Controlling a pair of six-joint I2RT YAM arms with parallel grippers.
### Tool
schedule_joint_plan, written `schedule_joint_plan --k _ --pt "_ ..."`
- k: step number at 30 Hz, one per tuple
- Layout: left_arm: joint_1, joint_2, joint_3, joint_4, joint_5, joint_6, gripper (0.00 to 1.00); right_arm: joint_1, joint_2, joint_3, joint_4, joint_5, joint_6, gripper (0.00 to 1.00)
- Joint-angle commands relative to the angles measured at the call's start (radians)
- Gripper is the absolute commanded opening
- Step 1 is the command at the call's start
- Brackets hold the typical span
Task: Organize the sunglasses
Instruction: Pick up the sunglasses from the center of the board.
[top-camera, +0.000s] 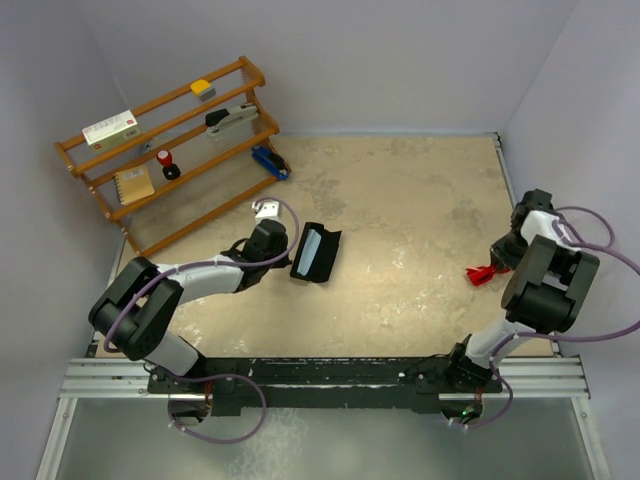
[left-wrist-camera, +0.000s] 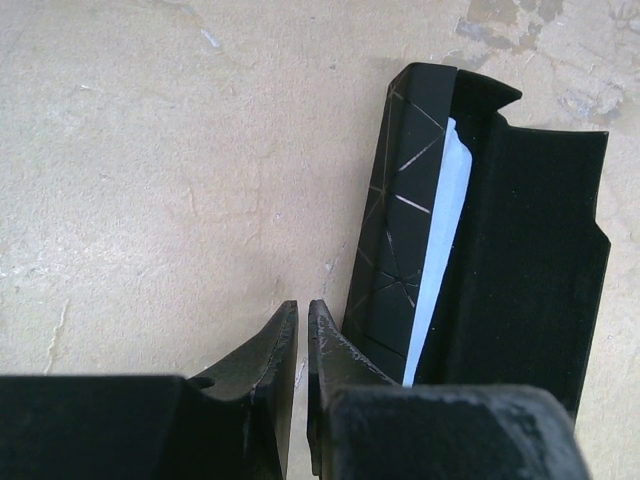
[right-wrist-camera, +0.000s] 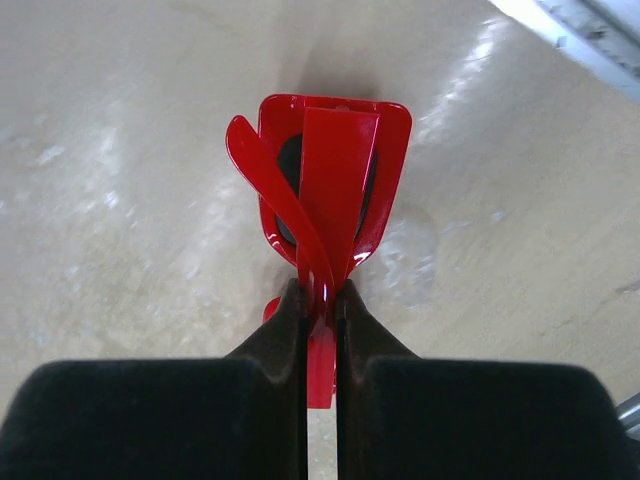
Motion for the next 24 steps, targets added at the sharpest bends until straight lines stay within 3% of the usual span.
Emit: schedule_joint_plan --k 1,12,24 --pt "-0.013 -0.018 0.012 0.042 -0.013 -0.009 0.06 0.122 -0.056 0.048 -0.014 0.06 -0.02 0.0" --pt "-0.021 -0.038 -0.017 0.04 -0.037 -0.009 0.06 0.463 -0.065 0.115 -0.027 0.126 -0.054 0.0" --pt "-0.023 0.025 -0.039 0.061 -0.058 -0.007 0.06 0.774 -0.011 0.226 -0.05 0.081 -0.046 0.0"
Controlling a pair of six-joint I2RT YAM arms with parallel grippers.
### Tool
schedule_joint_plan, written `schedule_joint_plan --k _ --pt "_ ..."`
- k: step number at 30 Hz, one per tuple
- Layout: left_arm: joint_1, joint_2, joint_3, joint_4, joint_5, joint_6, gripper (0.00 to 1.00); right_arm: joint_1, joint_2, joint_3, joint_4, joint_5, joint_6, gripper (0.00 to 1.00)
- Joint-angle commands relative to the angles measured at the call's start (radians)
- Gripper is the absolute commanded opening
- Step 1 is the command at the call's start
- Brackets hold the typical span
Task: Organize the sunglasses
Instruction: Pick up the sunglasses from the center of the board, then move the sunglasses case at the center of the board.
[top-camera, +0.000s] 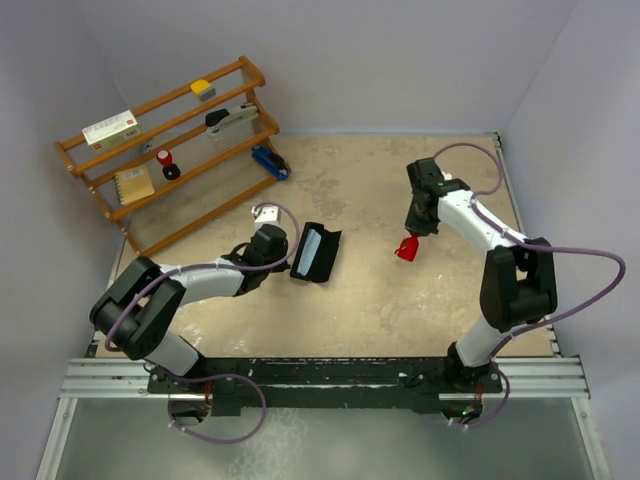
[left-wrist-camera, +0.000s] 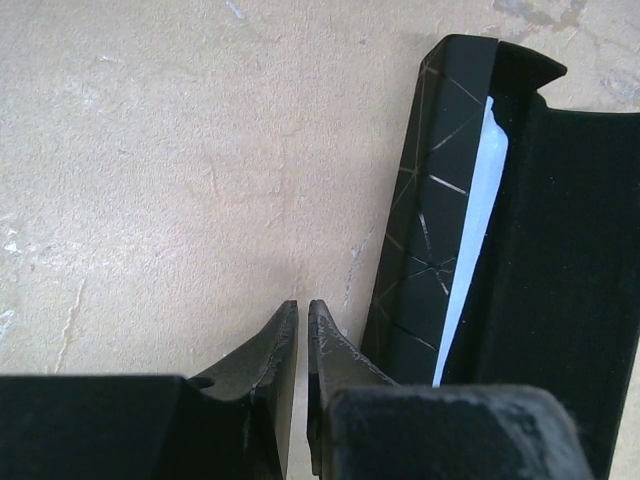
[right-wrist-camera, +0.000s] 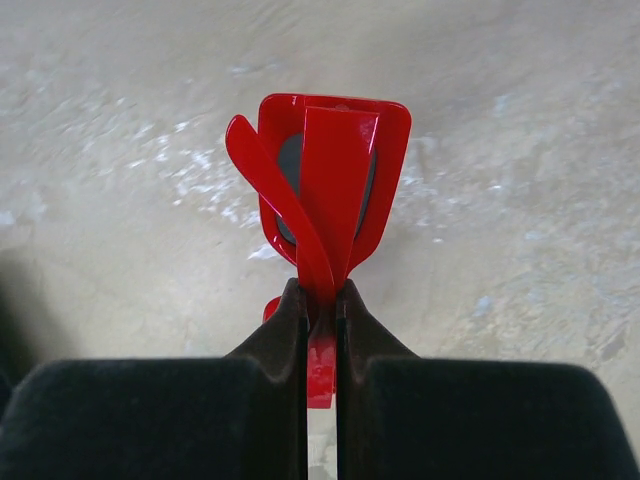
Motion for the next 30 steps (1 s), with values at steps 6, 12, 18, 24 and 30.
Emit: schedule_joint_plan --k 6,12,18,24,30 --pt "-0.006 0.093 0.005 0.074 -0.023 -0.001 0.05 0.186 0.058 0.114 -0.026 -0.023 0.008 0.0" --pt "-0.036 0.128 0.019 0.087 -0.033 -0.016 0.05 0.249 0.093 0.137 -0.017 -0.027 0.004 0.0" --pt "-0.076 0.161 0.028 0.099 -0.051 -0.036 0.05 0.285 0.101 0.136 -0.008 -0.038 0.004 0.0" --pt "-0.118 0.183 0.041 0.102 -0.068 -0.053 0.05 0.31 0.091 0.138 -0.008 -0.034 0.01 0.0" --pt "-0.141 0.156 0.053 0.1 -0.073 -0.072 0.05 0.323 0.075 0.127 -0.002 -0.038 0.01 0.0"
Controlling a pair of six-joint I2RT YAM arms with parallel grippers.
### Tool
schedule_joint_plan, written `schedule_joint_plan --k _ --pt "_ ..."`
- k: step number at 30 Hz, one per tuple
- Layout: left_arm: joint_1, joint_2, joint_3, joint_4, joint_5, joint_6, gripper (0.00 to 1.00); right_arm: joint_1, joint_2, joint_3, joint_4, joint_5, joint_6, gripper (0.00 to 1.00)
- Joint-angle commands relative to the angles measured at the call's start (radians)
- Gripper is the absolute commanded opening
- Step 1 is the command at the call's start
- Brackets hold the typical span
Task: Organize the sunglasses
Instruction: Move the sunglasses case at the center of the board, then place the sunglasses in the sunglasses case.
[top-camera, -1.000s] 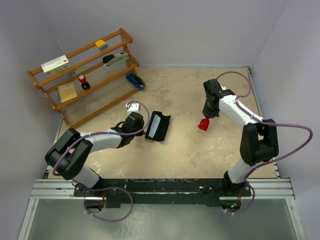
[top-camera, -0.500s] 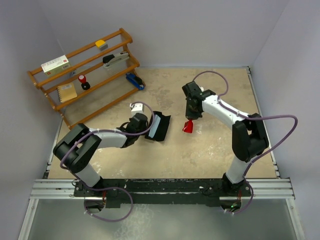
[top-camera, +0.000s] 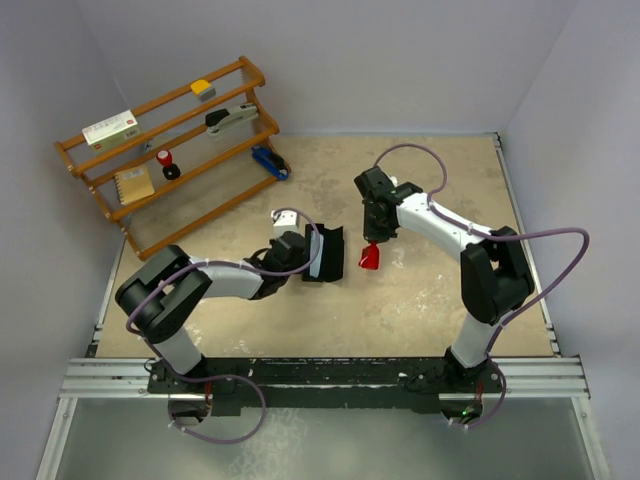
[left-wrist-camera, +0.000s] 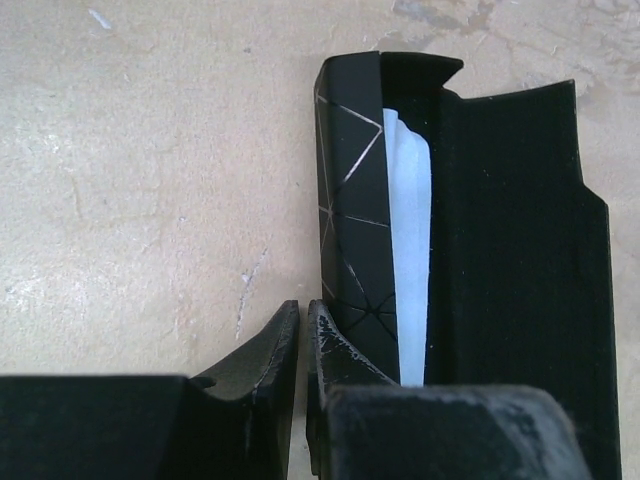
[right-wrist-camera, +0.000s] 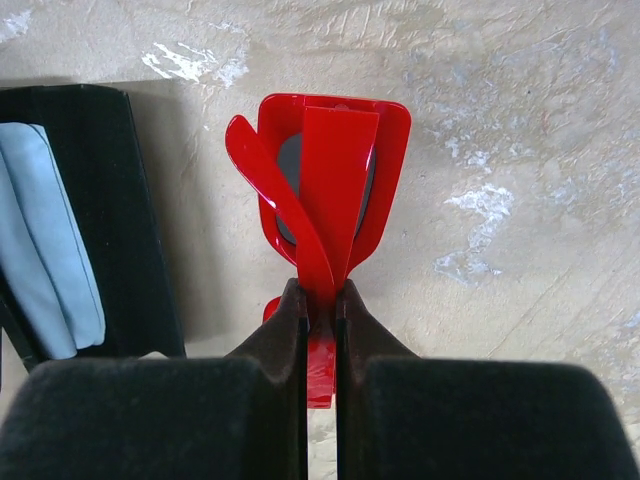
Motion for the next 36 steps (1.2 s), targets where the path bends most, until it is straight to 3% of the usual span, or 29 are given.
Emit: schedule_joint_plan --k 1,12,21,36 --pt "-0.027 0.0 0.018 -0.069 0.006 -0.028 0.05 0.018 -0.035 0.027 0.001 0.001 0.007 0.0" --pt "-0.031 -0.102 0.005 -0.125 -0.053 -0.018 0.05 0.096 -0.032 0.065 -0.012 0.025 0.015 0.0" --pt "0.034 -0.255 -0.032 -0.181 -0.043 0.009 0.05 0.159 -0.01 0.151 -0.047 0.036 0.016 0.0" --pt "0.073 -0.412 -0.066 -0.246 -0.049 0.018 0.06 0.244 0.133 0.253 -0.034 0.035 0.047 0.0"
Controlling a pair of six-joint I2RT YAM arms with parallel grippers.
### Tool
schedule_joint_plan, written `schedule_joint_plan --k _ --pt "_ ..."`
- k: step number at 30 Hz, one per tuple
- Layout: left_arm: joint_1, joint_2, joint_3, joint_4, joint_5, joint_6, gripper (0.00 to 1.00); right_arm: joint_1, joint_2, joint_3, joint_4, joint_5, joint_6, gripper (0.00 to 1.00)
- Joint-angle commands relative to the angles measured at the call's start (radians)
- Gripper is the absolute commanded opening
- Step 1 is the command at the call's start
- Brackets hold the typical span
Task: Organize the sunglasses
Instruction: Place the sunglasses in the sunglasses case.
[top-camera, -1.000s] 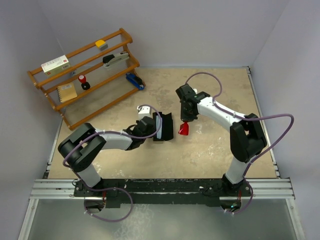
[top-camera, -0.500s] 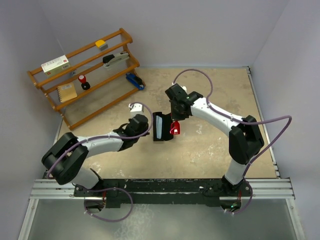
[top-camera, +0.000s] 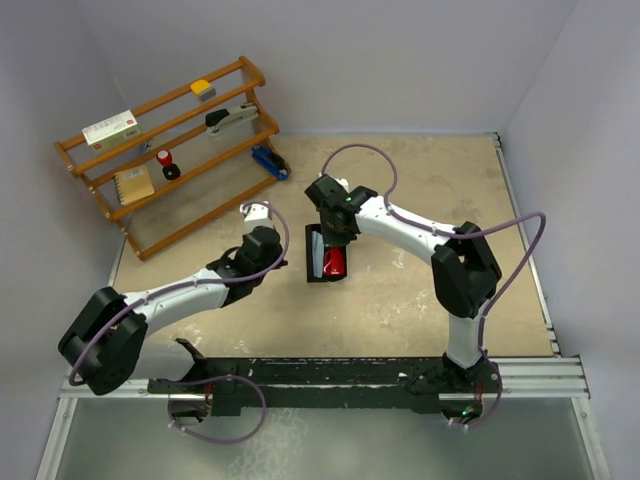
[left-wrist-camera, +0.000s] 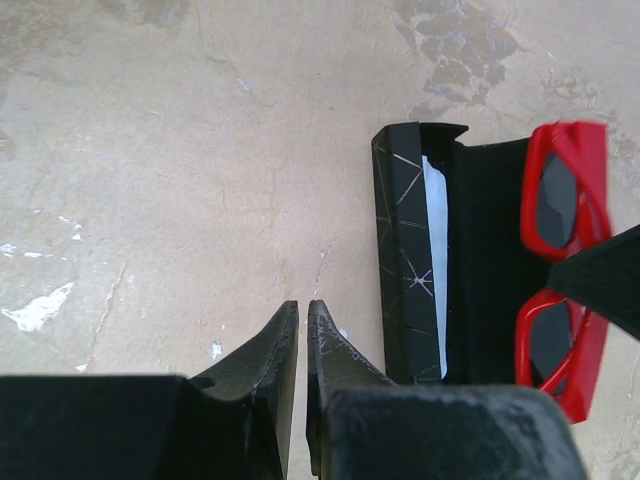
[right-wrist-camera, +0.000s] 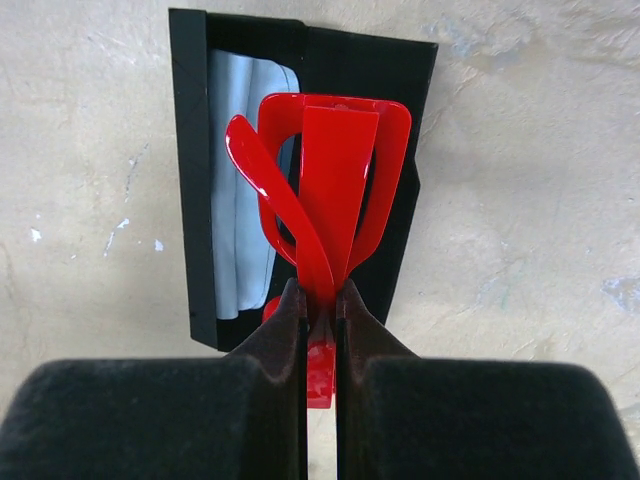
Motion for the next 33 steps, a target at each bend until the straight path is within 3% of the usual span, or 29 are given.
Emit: schedule_joint_plan --k 1,33 --pt "0.016 -0.064 -0.012 -0.012 -0.016 0.015 0.06 0.013 0.016 0.055 -0.004 0.019 0.022 0.0" --pt "0.018 -0.104 -0.041 -0.015 0.006 0.004 0.06 0.021 0.138 0.125 0.02 0.039 0.042 0.0"
